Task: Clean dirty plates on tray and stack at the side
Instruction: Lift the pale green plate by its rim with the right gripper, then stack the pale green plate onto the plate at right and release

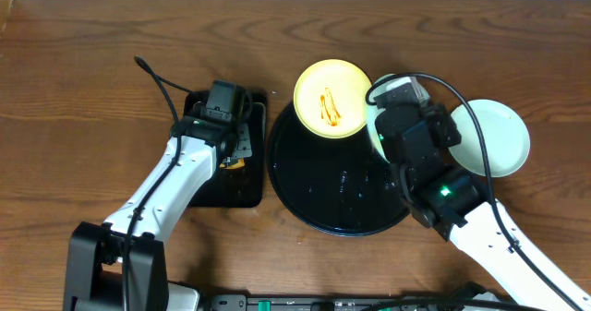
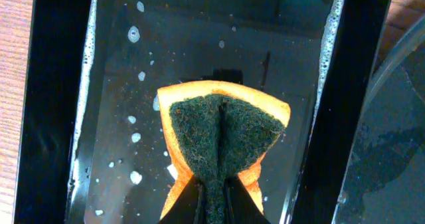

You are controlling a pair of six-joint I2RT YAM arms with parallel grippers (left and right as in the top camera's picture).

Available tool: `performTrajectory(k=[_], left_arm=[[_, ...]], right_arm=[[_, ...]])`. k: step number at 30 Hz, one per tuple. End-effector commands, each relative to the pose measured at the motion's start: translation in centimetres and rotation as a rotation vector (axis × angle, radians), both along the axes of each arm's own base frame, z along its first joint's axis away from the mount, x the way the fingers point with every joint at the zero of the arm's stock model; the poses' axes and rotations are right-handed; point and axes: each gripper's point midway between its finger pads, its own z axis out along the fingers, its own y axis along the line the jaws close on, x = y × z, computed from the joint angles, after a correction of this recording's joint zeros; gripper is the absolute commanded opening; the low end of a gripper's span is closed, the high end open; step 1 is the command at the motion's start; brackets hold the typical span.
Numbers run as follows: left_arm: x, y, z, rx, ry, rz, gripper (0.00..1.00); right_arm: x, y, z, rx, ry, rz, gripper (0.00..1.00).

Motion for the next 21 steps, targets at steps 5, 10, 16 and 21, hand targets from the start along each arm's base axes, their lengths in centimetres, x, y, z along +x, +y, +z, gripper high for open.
performTrajectory(k=[5,10,16,21], left_arm=[[-0.2,0.3,-0.4,0.004,0.011,0.015,0.09],[-0.2,0.3,-0.4,0.004,0.012,0.015,0.09],[-0.2,0.3,-0.5,0.004,0.013,0.015,0.09],[-0.2,0.2,-0.5,0.001,0.013,0.014,0.09]], right_arm=[[-0.2,-0.7,1.3,-0.016,-0.051,-0.046,0.01],[0.2,-2.2,1.0,0.100,-0.090,-0.138,0.01],[1.1,-6.8,0.3,0.167,-0.098,-0.281,0.01],[1.7,-11.4,-1.0,0.297,-0.097,-0.405,0.01]])
